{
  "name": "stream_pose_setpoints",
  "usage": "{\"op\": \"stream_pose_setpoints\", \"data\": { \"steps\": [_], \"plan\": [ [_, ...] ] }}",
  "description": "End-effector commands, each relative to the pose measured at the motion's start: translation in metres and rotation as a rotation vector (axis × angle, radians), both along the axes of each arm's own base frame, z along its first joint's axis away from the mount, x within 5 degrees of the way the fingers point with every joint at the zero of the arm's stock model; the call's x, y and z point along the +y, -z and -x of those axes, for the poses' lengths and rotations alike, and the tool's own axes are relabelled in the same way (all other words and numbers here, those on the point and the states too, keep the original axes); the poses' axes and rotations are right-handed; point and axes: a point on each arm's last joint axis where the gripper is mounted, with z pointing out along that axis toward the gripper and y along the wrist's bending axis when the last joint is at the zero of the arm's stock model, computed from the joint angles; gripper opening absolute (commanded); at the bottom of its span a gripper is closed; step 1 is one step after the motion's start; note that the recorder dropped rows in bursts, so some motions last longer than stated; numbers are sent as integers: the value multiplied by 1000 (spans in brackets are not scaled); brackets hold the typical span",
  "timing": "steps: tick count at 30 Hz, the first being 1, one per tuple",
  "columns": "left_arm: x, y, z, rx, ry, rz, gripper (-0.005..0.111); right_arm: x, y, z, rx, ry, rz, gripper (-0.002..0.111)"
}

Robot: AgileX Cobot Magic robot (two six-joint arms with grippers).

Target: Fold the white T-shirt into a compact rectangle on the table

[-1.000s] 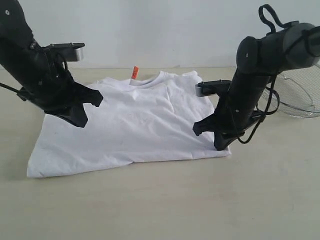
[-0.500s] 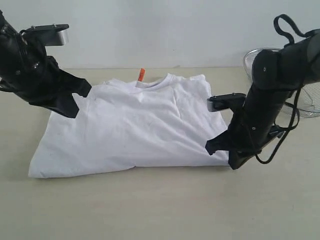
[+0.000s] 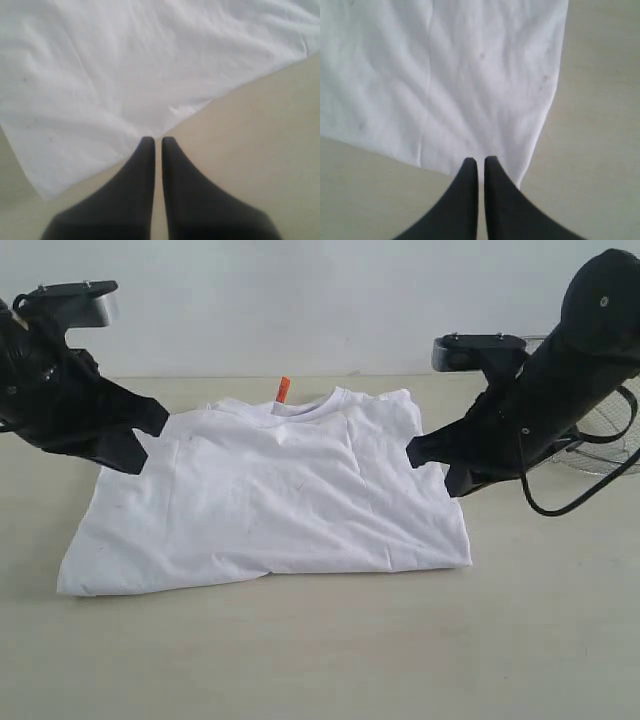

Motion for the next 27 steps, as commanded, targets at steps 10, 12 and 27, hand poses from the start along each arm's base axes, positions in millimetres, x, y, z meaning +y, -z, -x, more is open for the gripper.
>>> {"op": "stream_pose_setpoints", "data": {
  "steps": [10, 12, 27],
  "plan": [
    [-1, -8, 1, -42, -34, 37, 5, 1, -3, 2, 5, 18, -27, 0],
    [-1, -8, 1, -46, -36, 38, 5, 1, -3, 1, -4, 20, -27, 0],
    [-2, -13, -8, -144, -61, 59, 5, 0, -5, -4, -56, 34, -29, 0]
  ]
}}
